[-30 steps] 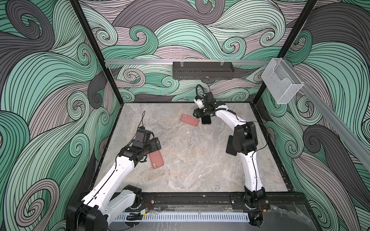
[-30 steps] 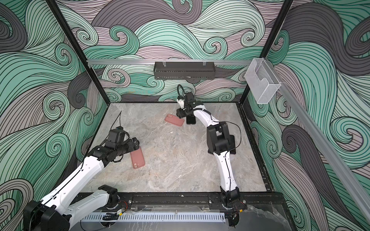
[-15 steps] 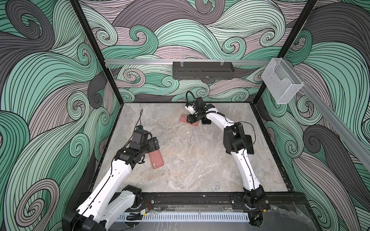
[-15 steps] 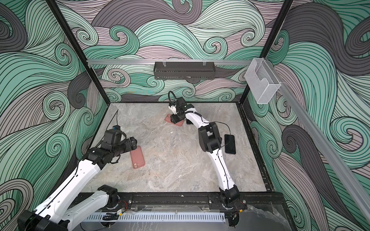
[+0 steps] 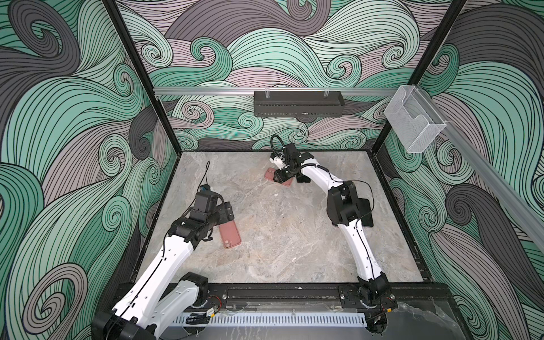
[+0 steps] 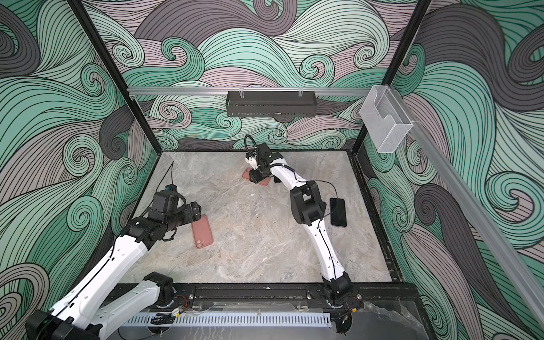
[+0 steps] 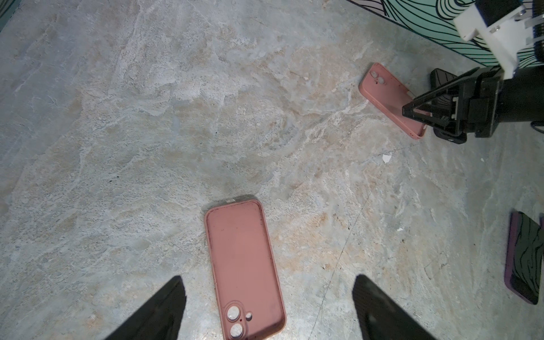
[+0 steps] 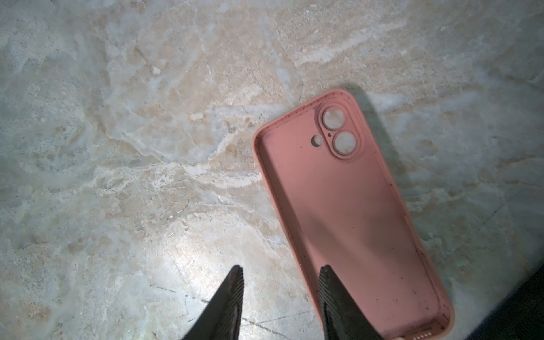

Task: Put the phone into the phone case
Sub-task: 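Move the right gripper to the far pink case and lower onto it, then close the right gripper on the edge of the far pink case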

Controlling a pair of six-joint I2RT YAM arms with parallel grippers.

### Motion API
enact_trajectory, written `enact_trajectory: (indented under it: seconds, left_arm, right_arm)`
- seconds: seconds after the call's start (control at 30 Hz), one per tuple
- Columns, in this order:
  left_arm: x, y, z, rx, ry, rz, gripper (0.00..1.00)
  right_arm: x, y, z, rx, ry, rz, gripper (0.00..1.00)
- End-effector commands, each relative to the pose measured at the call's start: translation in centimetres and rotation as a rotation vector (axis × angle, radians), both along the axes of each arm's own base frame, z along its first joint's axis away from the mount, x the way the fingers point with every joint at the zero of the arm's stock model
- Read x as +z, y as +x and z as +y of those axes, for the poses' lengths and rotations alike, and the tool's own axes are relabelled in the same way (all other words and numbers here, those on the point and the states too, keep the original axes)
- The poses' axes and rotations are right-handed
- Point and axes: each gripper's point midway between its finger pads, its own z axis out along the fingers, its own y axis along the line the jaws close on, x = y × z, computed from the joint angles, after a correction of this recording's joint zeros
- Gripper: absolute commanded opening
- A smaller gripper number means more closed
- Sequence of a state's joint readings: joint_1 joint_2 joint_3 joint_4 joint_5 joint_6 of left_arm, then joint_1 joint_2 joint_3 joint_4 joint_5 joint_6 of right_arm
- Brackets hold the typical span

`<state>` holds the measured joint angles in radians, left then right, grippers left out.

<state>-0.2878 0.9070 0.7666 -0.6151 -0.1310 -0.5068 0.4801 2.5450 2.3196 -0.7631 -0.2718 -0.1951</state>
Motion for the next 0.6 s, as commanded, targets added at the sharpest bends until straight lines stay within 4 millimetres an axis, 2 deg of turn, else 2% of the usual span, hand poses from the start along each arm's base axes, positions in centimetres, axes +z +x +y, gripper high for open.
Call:
enact_trajectory:
  seconds: [0.0, 0.27, 0.57]
  left_arm:
    - [0.5, -0.1, 0.5, 0.013, 0.011, -0.002, 0.91]
    - [0.6, 0.1, 0.4, 0.014, 0.011, -0.004, 0.91]
    - [0.4, 0.5, 0.3, 0.008, 0.015, 0.001, 0.91]
  right_arm:
    - [-1.8, -0.6, -0.1, 0.028, -0.025, 0.039, 0.43]
    - [-3.5, -0.9, -0.7, 0.025, -0.071, 0.074, 0.41]
    - [-4.0, -1.4, -0.9, 0.026, -0.085, 0.096, 0.28]
